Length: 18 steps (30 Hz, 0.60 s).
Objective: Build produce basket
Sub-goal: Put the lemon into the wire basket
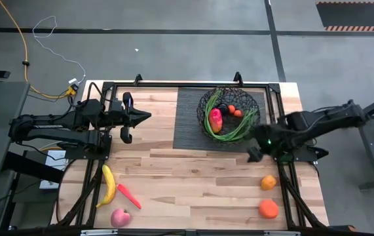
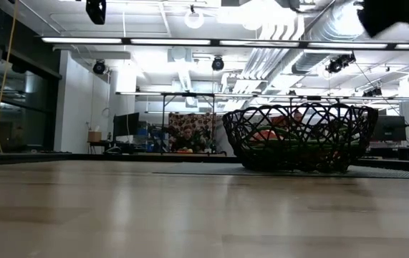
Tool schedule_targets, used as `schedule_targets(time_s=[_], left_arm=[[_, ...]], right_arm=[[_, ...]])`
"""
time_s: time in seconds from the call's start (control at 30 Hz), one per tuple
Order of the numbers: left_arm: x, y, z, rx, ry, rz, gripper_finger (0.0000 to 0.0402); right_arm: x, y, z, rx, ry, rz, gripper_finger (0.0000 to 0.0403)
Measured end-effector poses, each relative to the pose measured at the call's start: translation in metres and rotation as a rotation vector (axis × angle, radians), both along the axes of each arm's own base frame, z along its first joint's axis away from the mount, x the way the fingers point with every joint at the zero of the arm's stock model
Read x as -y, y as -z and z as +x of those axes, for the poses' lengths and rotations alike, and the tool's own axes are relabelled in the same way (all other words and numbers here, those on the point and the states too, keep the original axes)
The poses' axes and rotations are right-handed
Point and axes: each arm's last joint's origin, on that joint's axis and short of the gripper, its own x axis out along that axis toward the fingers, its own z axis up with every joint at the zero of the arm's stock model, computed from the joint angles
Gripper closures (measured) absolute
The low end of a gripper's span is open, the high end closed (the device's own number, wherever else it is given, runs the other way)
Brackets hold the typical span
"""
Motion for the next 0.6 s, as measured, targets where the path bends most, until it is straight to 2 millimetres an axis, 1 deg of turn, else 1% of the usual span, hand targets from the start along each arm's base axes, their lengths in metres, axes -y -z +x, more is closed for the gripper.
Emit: schedule_targets(time_s=[0.07, 0.17, 0.27, 0.37, 0.5, 0.6], left_arm=[[0.0, 0.0, 0.0, 0.0, 0.0, 0.0, 0.0401], [0.0, 0.0, 0.0, 0.0, 0.002, 0.0, 0.0401], [0.0, 0.0, 0.0, -0.002, 0.015, 0.0, 0.0401], [0.001, 0.0, 0.0, -0.003, 0.031, 0.001, 0.0401], [0.001, 0.0, 0.0, -0.003, 0.032, 0.001, 0.0401], [0.001, 0.0, 0.0, -0.003, 0.032, 0.001, 0.0401]], right_arm=[[-0.01, 0.005, -0.008, -0.139, 0.049, 0.03, 0.0071], [-0.027, 0.01, -0.013, -0.286, 0.113, 0.07, 0.0071], [-0.044, 0.016, -0.014, -0.405, 0.171, 0.077, 0.0071], [-0.06, 0.027, -0.012, -0.5, 0.181, 0.035, 0.0071], [-0.073, 0.049, -0.01, -0.61, 0.189, 0.001, 0.0071], [-0.077, 0.073, -0.008, -0.61, 0.221, 0.02, 0.0071]])
